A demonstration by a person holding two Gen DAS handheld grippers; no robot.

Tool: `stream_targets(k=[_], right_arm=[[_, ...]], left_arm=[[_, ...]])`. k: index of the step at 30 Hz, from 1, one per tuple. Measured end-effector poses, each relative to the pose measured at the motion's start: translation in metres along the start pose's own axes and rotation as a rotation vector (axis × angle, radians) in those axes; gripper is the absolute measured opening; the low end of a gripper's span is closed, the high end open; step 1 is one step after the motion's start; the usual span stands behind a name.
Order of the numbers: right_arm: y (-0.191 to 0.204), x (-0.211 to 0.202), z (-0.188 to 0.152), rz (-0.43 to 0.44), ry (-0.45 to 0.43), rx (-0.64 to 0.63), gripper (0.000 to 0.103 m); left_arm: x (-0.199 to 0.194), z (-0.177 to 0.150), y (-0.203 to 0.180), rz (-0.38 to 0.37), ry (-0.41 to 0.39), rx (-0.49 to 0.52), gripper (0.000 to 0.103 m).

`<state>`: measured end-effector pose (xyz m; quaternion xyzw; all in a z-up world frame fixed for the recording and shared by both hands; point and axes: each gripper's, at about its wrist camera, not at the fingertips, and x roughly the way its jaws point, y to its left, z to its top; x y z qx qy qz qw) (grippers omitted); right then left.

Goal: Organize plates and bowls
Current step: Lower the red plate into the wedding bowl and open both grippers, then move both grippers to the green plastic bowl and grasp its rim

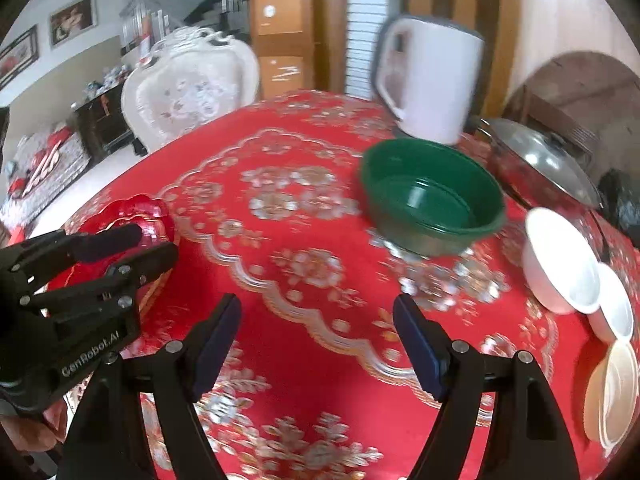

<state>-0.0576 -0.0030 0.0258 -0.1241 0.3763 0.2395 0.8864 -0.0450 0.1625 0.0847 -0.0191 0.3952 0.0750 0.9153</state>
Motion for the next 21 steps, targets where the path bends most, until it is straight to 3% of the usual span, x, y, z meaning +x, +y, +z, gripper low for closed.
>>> stream_targets(k=[15, 21], right_arm=[[-0.102, -0.026, 0.002, -0.079, -0.023, 0.172, 0.078], [-0.128, -0.019, 0.011, -0.046, -0.014, 0.240, 0.079]], left_arm=[[0.024, 0.035, -0.073, -0.080, 0.036, 0.093, 0.039], [0.038, 0.058, -0.085, -0.076, 0.044, 0.090, 0.039]])
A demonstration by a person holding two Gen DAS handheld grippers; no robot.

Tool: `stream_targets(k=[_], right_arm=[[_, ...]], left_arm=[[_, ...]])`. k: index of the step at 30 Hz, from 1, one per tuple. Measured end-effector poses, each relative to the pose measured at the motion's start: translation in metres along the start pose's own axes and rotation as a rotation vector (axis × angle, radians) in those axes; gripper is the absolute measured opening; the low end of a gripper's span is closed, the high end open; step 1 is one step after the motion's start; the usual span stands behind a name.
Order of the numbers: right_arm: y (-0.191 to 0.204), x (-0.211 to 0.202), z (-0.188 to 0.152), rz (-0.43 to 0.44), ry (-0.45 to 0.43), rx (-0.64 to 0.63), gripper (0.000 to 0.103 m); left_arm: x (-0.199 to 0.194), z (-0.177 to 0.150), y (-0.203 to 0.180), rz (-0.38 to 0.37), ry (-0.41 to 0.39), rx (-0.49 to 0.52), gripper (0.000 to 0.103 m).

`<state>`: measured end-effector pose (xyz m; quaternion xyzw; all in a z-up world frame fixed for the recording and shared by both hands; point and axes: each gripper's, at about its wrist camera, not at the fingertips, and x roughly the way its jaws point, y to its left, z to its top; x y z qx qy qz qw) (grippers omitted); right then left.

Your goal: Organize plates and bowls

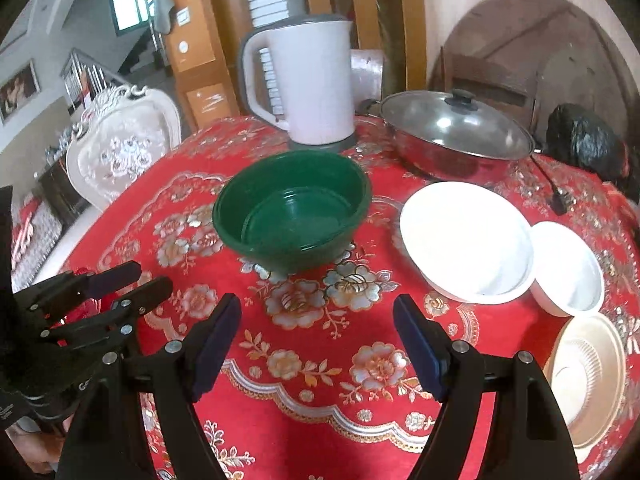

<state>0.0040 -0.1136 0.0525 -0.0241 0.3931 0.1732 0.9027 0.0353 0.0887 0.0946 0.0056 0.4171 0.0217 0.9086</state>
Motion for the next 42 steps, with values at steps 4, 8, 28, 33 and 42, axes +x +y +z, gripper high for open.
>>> stream_targets(k=[4, 8, 28, 33, 42], right_arm=[[-0.007, 0.016, 0.008, 0.062, 0.039, 0.049, 0.079], [-0.007, 0.035, 0.016, 0.095, 0.071, 0.071, 0.079], [-0.031, 0.089, 0.056, 0.143, 0.138, 0.154, 0.078], [-0.034, 0.104, 0.064, 0.117, 0.166, 0.127, 0.078], [-0.036, 0.118, 0.067, 0.112, 0.178, 0.118, 0.045]], left_arm=[[0.015, 0.013, 0.003, -0.011, 0.031, -0.031, 0.039], [0.029, 0.027, 0.008, 0.000, 0.050, -0.056, 0.039], [0.102, 0.087, 0.036, -0.048, 0.177, -0.143, 0.039], [0.117, 0.098, 0.039, -0.071, 0.199, -0.160, 0.039], [0.135, 0.100, 0.031, -0.077, 0.222, -0.139, 0.039]])
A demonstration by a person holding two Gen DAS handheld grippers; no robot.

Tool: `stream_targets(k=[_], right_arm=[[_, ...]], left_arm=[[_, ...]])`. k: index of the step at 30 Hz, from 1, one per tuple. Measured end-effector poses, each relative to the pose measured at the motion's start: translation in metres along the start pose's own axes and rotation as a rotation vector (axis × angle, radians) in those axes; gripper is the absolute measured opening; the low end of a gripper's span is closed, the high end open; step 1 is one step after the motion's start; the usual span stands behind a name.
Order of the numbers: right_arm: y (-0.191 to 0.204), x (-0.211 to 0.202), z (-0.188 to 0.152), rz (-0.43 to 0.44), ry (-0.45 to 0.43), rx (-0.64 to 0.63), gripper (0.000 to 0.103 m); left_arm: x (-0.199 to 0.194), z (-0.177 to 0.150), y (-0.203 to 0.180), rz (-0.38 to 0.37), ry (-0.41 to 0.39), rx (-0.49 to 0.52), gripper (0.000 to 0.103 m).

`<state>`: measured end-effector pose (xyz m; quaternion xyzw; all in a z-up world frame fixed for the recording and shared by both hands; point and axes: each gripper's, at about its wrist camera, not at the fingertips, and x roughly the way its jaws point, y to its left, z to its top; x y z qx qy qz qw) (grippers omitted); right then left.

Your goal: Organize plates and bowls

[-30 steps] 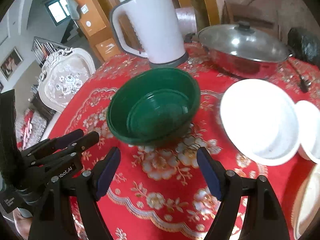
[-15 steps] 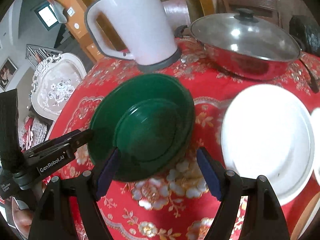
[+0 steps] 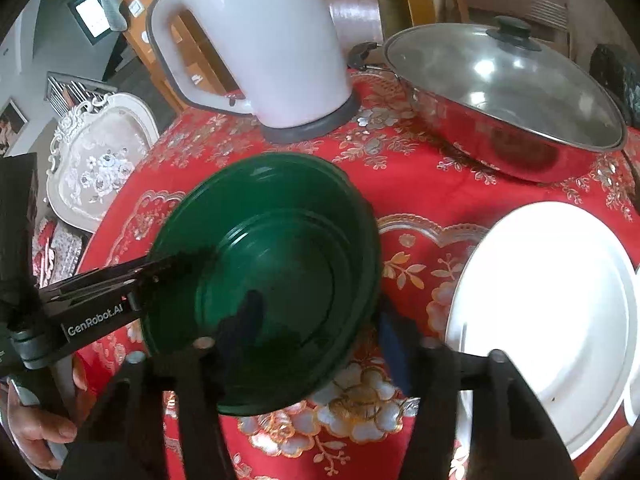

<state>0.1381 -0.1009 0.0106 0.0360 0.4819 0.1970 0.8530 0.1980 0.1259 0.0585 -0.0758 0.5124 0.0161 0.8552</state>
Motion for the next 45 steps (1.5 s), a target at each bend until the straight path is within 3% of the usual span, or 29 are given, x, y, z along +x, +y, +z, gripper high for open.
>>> stream_targets(k=[1, 2, 4, 17, 28, 34, 45], right_arm=[[-0.001, 0.000, 0.000, -0.003, -0.003, -0.005, 0.037], [-0.001, -0.001, 0.000, 0.000, -0.007, -0.006, 0.035], [-0.003, -0.003, -0.001, 0.005, -0.014, -0.010, 0.035], [0.011, -0.018, -0.005, -0.022, -0.046, -0.057, 0.035], [0.037, -0.045, -0.024, -0.022, -0.081, -0.108, 0.035], [0.066, -0.063, -0.040, -0.003, -0.100, -0.163, 0.035], [0.142, -0.076, -0.066, 0.098, -0.111, -0.285, 0.036]], left_arm=[[0.000, 0.000, 0.000, 0.024, -0.012, 0.010, 0.036], [0.000, 0.000, 0.001, 0.036, -0.019, 0.013, 0.027], [0.001, 0.000, 0.003, 0.048, -0.016, 0.021, 0.020], [-0.018, -0.012, 0.006, 0.049, -0.032, 0.022, 0.020], [-0.073, -0.044, 0.017, 0.037, -0.094, 0.021, 0.020], [-0.106, -0.068, 0.038, 0.042, -0.131, -0.005, 0.020], [-0.172, -0.125, 0.112, 0.091, -0.195, -0.092, 0.020]])
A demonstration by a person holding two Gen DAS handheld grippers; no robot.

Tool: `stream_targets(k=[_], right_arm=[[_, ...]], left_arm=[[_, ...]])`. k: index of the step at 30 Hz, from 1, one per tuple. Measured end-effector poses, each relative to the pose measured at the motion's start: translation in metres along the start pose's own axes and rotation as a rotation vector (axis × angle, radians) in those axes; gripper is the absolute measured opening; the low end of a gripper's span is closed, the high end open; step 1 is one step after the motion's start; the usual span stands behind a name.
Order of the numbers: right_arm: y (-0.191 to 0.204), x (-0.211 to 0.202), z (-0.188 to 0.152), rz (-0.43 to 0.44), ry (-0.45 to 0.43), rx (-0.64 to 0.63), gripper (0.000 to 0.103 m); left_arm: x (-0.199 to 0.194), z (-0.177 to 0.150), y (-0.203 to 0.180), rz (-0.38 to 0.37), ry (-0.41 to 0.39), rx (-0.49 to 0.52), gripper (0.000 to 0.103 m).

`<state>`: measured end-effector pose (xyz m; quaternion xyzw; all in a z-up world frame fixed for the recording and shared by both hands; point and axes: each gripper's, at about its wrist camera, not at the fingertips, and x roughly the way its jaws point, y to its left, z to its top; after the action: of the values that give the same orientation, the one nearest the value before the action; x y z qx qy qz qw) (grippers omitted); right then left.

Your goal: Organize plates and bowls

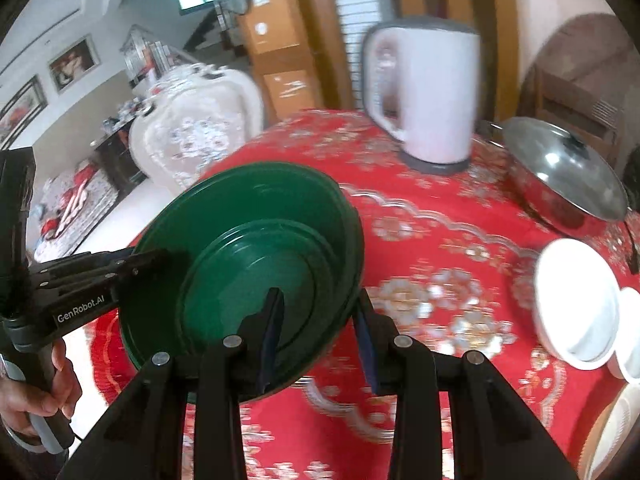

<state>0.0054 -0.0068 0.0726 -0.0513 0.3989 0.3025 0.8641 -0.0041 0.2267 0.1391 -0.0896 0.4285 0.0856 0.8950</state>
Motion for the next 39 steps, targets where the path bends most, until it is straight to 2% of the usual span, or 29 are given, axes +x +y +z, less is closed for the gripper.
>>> stream_targets(k=[7, 20, 31, 39], right_arm=[[0.050, 0.012, -0.006, 0.065, 0.021, -0.075, 0.037], [0.108, 0.033, -0.019, 0.119, 0.068, -0.162, 0.038], [0.141, 0.053, -0.040, 0.129, 0.139, -0.216, 0.038], [0.149, 0.058, -0.046, 0.128, 0.160, -0.226, 0.038]], left_arm=[[-0.026, -0.025, 0.053, 0.036, -0.014, -0.073, 0.020], [-0.050, -0.069, 0.108, 0.062, -0.016, -0.154, 0.020], [-0.046, -0.103, 0.136, 0.077, 0.016, -0.210, 0.020], [-0.035, -0.113, 0.142, 0.074, 0.046, -0.226, 0.020]])
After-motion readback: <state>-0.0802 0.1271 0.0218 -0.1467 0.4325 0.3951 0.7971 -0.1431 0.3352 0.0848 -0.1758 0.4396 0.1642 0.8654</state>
